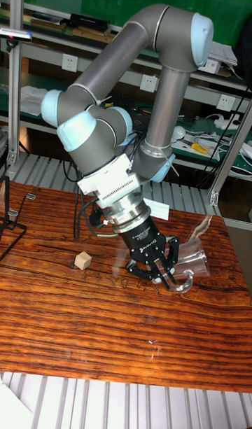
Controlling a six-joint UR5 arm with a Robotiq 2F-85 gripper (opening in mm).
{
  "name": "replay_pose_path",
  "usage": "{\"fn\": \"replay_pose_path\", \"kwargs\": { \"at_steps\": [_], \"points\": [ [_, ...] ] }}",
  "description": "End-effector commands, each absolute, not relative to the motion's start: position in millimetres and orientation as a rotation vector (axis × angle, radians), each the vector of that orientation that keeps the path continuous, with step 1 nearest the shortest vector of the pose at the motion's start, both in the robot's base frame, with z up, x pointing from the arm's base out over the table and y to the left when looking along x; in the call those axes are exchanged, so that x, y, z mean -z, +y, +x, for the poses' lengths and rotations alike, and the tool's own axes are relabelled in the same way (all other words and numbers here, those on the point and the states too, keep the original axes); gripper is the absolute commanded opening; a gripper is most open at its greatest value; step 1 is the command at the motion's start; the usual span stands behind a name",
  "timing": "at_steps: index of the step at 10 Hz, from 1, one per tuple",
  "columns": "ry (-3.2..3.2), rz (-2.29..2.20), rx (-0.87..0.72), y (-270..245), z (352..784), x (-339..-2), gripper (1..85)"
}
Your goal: Take the cup off the cup rack
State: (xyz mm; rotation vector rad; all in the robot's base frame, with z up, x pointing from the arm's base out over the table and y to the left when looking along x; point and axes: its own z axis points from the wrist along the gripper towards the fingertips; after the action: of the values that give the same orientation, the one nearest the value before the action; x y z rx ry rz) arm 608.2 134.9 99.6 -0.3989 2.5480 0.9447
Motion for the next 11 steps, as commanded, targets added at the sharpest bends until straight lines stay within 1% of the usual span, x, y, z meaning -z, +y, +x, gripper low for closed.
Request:
{"fn": "replay_pose_path", "kwargs": {
  "at_steps": [1,5,11],
  "points": [
    [2.531,-0.4,-0.932,134,615,-90,1.3],
    [2.537,-0.414,-0.885,132,620,-79,1.3],
    [2.542,-0.41,-0.897,137,621,-76,1.3]
  ]
}}
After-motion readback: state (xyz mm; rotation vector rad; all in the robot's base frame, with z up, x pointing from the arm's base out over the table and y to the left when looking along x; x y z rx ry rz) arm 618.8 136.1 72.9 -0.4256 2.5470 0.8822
